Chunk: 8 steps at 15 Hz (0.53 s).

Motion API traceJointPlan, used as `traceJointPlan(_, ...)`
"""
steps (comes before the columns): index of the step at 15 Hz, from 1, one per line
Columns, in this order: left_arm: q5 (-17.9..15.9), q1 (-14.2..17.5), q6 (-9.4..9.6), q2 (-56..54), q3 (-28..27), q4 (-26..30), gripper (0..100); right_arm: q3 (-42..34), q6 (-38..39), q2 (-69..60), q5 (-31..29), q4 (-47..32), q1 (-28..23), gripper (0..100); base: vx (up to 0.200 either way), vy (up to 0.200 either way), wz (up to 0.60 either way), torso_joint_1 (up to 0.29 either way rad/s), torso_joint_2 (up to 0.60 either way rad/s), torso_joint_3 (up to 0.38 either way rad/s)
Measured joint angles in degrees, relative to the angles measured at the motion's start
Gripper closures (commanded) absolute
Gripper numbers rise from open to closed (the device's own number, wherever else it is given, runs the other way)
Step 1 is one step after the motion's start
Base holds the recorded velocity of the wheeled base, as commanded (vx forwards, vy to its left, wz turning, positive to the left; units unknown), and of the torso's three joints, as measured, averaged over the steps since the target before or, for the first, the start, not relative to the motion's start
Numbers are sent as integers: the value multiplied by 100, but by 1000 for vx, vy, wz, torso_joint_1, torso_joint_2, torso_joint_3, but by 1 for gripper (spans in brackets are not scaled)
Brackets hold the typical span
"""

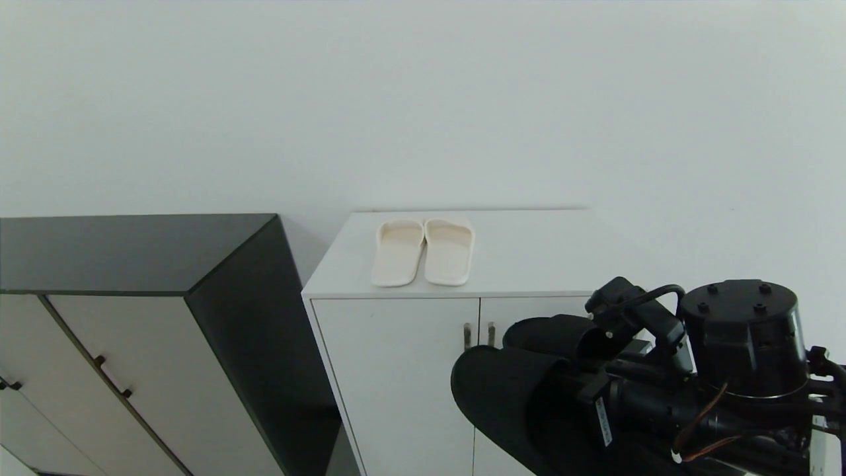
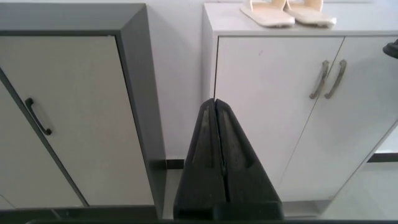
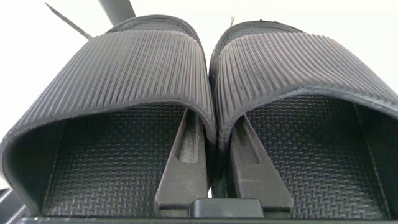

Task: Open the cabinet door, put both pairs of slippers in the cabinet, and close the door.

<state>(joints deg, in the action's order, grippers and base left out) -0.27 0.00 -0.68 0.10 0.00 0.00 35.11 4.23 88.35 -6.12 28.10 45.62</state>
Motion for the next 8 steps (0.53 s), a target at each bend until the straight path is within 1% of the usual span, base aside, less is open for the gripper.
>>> traceJointPlan(4,13,0,24,0,0,0,100,-74,4,-1,16,0,7,100,0,0,0,-226,543,320)
traceJointPlan(8,17,0,30,0,0,0,100,-113,9,-4,16,4,11,100,0,0,0,-201,516,316)
